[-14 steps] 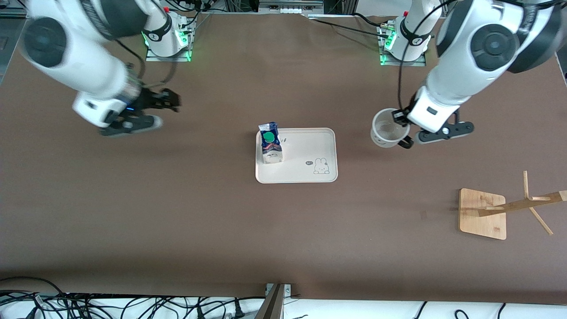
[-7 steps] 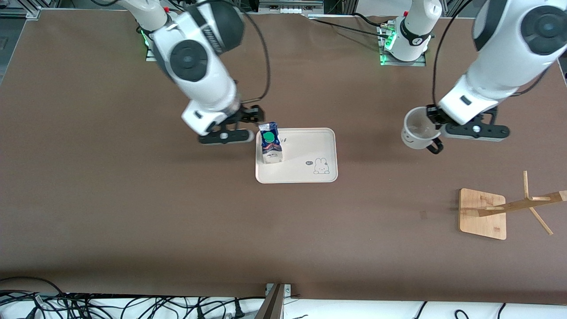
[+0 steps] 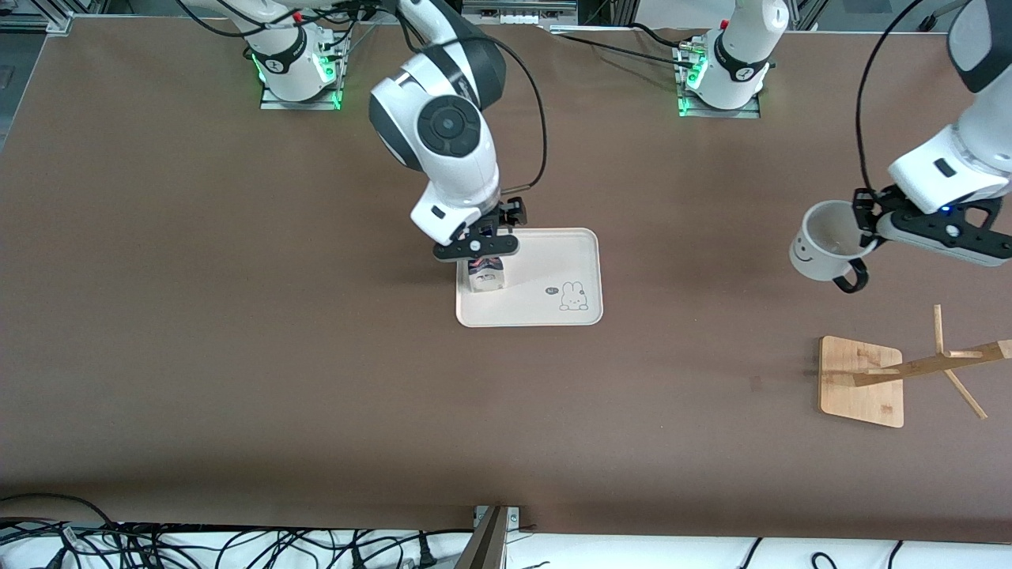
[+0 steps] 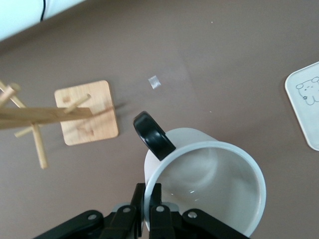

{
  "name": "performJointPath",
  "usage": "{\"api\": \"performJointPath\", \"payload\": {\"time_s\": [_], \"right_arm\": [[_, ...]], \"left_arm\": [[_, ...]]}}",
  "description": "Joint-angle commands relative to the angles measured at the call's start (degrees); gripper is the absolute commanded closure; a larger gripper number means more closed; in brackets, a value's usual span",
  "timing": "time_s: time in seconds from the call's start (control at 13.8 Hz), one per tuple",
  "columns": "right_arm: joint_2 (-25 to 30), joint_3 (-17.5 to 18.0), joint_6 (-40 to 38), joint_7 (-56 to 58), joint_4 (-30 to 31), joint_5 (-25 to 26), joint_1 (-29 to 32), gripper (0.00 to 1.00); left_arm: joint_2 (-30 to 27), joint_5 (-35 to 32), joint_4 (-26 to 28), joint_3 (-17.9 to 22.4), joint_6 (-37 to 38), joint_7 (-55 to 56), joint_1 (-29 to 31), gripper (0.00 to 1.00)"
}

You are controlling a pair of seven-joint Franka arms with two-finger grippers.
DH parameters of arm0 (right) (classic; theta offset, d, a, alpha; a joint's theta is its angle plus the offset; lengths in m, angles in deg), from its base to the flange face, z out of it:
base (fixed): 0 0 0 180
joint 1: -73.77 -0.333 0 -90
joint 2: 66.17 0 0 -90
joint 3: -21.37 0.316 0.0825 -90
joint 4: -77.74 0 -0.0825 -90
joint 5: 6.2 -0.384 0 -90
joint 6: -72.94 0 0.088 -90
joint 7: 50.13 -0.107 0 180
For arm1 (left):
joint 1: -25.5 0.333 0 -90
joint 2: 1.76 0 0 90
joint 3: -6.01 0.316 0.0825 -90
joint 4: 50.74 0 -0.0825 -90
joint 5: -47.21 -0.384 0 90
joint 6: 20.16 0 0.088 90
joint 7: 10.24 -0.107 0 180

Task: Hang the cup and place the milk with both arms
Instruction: 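Carry the mug to the stand while the right gripper grasps the carton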

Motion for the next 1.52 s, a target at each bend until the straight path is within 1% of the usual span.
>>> {"api": "performJointPath", "payload": {"time_s": [0.0, 0.07, 0.29, 0.36, 0.43, 0.51, 0.58, 0.65, 0.72, 0.87, 0.94, 1.08, 1.23, 1.3, 1.37, 1.45], "right_arm": [[-0.2, -0.72, 0.91, -0.53, 0.79, 2.45, -1.15, 0.0], [-0.64, -0.72, 1.17, -0.88, 1.32, 3.51, -1.59, 0.0], [-1.26, -0.72, 1.26, -0.88, 1.41, 4.4, -2.12, 0.0], [-1.26, -0.72, 1.26, -0.88, 1.41, 4.31, -2.12, 0.0], [-1.35, -0.72, 1.26, -0.79, 1.59, 4.31, -2.12, 0.15], [-1.35, -0.72, 1.26, -0.79, 1.68, 4.31, -2.12, 0.37], [-1.35, -0.8, 1.26, -0.7, 1.59, 4.31, -1.94, 0.54], [-1.26, -0.8, 1.35, -0.7, 1.5, 4.4, -2.03, 0.64], [-1.26, -0.8, 1.52, -0.88, 1.41, 3.79, -2.03, 0.67], [-0.65, -0.8, 0.91, -0.7, 1.24, 3.52, -2.03, 0.68], [0.75, -0.72, 0.56, 0.08, 1.15, 3.43, -2.03, 0.68], [4.44, -0.72, -3.12, 0.18, 0.8, 2.47, -2.03, 0.67], [8.65, -1.24, -5.93, 0.52, 0.8, 0.63, -1.51, 0.67], [10.5, -2.03, -8.3, 1.14, 0.89, 0.27, -0.72, 0.66], [11.82, -3.17, -10.58, 2.8, 0.89, -0.08, 0.25, 0.65], [12.71, -5.0, -12.52, 4.99, 0.97, -0.61, 1.04, 0.65]], "left_arm": [[-0.99, 0.07, 0.73, -1.03, -4.28, -7.06, 2.84, 1.0], [-0.98, 0.07, 0.99, -1.03, -6.21, -8.3, 3.29, 1.0], [-0.98, 0.33, 1.7, -1.03, -11.66, -8.84, 4.87, 1.0], [-0.81, 1.72, 2.48, -1.03, -13.6, -8.84, 5.75, 1.0], [-0.81, 3.39, 3.88, -1.03, -16.31, -8.93, 6.54, 1.0], [-0.9, 3.84, 5.64, -1.03, -19.13, -8.93, 7.33, 1.0], [-0.9, 4.11, 6.7, -1.03, -21.42, -8.93, 7.6, 1.0], [-0.9, 5.42, 7.58, -1.03, -22.57, -8.93, 7.86, 1.0], [-0.9, 7.52, 8.63, -1.03, -23.63, -8.93, 8.04, 1.0], [-0.98, 8.68, 10.83, -1.03, -26.78, -8.93, 8.04, 1.0], [-0.98, 9.38, 11.8, -1.03, -28.98, -9.02, 8.13, 1.0], [-0.64, 13.32, 12.42, -0.94, -30.14, -11.55, 8.48, 1.0], [-0.28, 13.6, 12.51, -0.85, -32.84, -15.85, 9.79, 1.0], [0.24, 13.69, 12.51, -0.85, -34.08, -18.57, 10.49, 1.0], [0.25, 13.69, 12.42, -0.85, -34.27, -18.95, 10.59, 1.0], [0.25, 13.69, 12.34, -0.76, -34.53, -19.21, 10.59, 1.0]]}}
